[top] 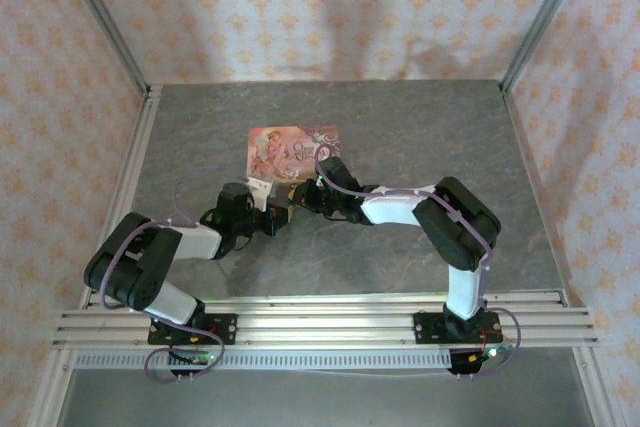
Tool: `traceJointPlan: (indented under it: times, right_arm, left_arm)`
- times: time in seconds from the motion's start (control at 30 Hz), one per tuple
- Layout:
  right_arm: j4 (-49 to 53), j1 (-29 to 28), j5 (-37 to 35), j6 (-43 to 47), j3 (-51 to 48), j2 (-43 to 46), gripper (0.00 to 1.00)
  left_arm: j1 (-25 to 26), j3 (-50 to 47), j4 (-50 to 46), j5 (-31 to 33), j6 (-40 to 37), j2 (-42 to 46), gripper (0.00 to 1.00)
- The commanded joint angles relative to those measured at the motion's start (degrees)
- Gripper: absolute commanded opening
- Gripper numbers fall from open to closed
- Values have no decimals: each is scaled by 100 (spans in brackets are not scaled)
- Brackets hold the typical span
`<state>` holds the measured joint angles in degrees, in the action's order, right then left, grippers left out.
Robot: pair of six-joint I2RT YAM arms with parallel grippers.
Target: Unlock a padlock with a key
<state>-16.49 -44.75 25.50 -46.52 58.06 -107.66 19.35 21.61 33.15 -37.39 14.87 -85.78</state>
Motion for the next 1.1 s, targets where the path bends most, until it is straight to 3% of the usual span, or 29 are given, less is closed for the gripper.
traceJointPlan:
  times: [0.0, 0.43, 0.8, 0.87, 0.97, 1.07]
  right_arm:
    - [518, -34, -37, -212, -8, 21, 0]
    - [1042, -34, -132, -358, 227, 205, 0]
    - [1146, -38, -276, -400, 170, 359, 1]
    - [1308, -55, -480, -304, 141, 403, 14]
    - [1611, -213, -1010, -31, 141, 462, 41]
    - [2018, -483, -1646, 240, 324, 456, 56]
  left_arm:
    - [74, 181, -478, 116, -372, 262, 0]
    - [627, 155, -1553, 1842, -994, 1288, 0]
    - [824, 223, -1846, 2298, -883, 1273, 0]
    - [824, 247, -1793, 2250, -727, 1187, 0]
    - [816, 259, -1681, 2192, -456, 1066, 0]
    - [786, 223, -1580, 2229, -198, 1023, 0]
